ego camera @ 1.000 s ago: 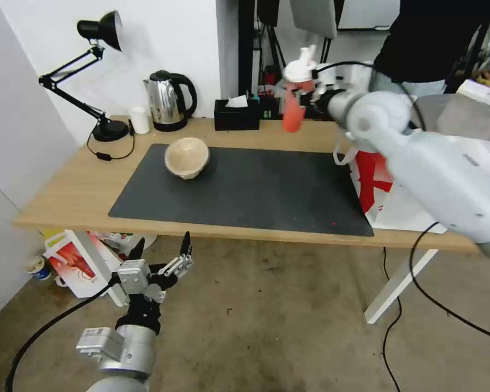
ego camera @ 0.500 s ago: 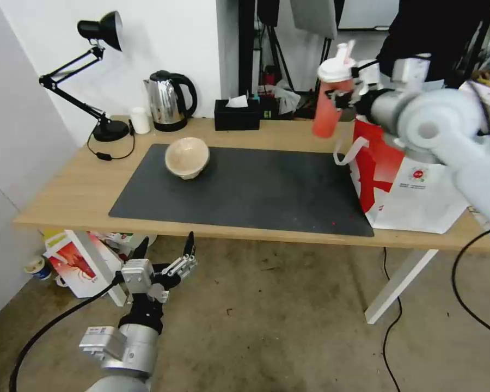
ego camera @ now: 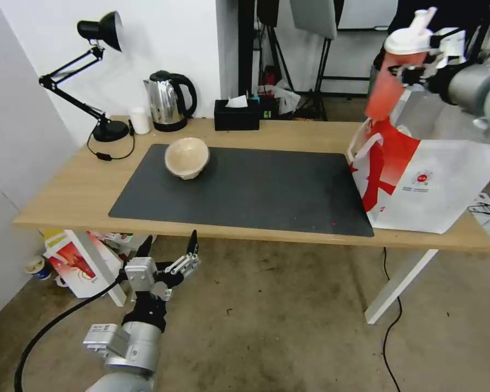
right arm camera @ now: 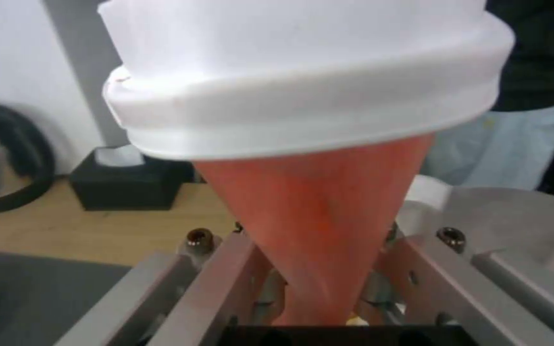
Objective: Pick up the trash from the table and place it into the takeout bag.
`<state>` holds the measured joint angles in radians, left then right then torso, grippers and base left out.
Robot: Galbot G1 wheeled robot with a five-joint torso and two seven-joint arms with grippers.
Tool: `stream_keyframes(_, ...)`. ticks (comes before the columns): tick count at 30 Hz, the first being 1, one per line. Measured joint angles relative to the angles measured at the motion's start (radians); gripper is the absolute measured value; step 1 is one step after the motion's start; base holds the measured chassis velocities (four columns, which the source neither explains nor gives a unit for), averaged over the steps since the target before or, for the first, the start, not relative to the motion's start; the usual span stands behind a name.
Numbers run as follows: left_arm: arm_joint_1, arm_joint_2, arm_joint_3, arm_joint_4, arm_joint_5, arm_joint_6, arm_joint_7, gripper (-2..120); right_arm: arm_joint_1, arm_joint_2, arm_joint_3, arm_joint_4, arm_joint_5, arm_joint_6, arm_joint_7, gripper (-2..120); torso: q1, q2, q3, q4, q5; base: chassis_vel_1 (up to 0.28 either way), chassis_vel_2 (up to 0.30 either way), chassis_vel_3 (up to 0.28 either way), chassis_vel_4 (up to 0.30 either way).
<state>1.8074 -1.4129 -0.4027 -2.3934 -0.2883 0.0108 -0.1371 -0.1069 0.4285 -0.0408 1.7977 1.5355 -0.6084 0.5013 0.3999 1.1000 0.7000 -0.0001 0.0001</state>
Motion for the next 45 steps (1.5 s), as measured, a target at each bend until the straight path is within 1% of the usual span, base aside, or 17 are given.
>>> stream_keyframes(12, 0.000, 0.001, -0.005, 0.001, -0.002, -0.002, 0.000, 100, -0.007, -0.007, 0.020, -0.086, -0.003, 0.007, -0.006, 7, 0.000, 0.000, 0.000, 0.0001, -0.0001, 0.000, 0.000, 0.000, 0.000)
stream_keyframes(25, 0.000, -0.005, -0.003, 0.002, -0.001, -0.002, 0.000, 100, -0.005, 0.011, 0.018, -0.105, -0.010, 0.010, -0.018, 7, 0.000, 0.000, 0.000, 0.0001, -0.0003, 0.000, 0.000, 0.000, 0.000)
stream_keyframes(32, 0.002, -0.006, -0.006, 0.003, 0.001, -0.002, 0.000, 100, -0.084, 0.009, 0.048, -0.067, -0.051, 0.020, -0.026, 7, 0.000, 0.000, 0.000, 0.0000, -0.0002, 0.000, 0.000, 0.000, 0.000)
stream_keyframes(37, 0.002, -0.005, -0.006, 0.003, 0.001, -0.002, 0.000, 100, -0.152, 0.003, 0.068, -0.024, -0.104, 0.035, -0.025, 7, 0.000, 0.000, 0.000, 0.0002, -0.0002, 0.000, 0.000, 0.000, 0.000)
stream_keyframes(39, 0.005, -0.006, -0.007, 0.002, 0.002, -0.003, 0.000, 100, -0.206, -0.001, 0.097, 0.015, -0.134, 0.021, 0.003, 7, 0.000, 0.000, 0.000, 0.0001, 0.0000, 0.000, 0.000, 0.000, 0.000)
stream_keyframes(40, 0.005, -0.006, -0.007, 0.002, 0.002, -0.003, 0.000, 100, -0.206, -0.001, 0.097, 0.015, -0.134, 0.021, 0.003, 7, 0.000, 0.000, 0.000, 0.0001, 0.0000, 0.000, 0.000, 0.000, 0.000)
stream_keyframes(41, 0.008, -0.007, -0.007, -0.001, 0.001, -0.004, 0.000, 100, -0.228, -0.006, 0.109, 0.037, -0.139, -0.001, 0.040, 7, 0.000, 0.000, 0.000, 0.0001, -0.0001, 0.000, 0.000, 0.000, 0.000)
stream_keyframes(43, 0.009, -0.008, -0.007, -0.007, 0.000, -0.004, 0.000, 100, -0.269, -0.021, 0.134, 0.075, -0.139, -0.027, 0.092, 11, 0.000, 0.000, 0.000, 0.0002, -0.0001, 0.000, 0.000, 0.000, 0.000)
stream_keyframes(44, 0.009, -0.008, -0.007, -0.009, 0.000, -0.004, 0.000, 100, -0.292, -0.029, 0.155, 0.093, -0.136, -0.035, 0.110, 18, 0.000, 0.000, 0.000, 0.0002, 0.0000, 0.000, 0.000, 0.000, 0.000)
stream_keyframes(45, 0.009, -0.008, -0.007, -0.009, 0.000, -0.004, 0.000, 100, -0.292, -0.029, 0.155, 0.093, -0.136, -0.035, 0.110, 18, 0.000, 0.000, 0.000, 0.0002, 0.0000, 0.000, 0.000, 0.000, 0.000)
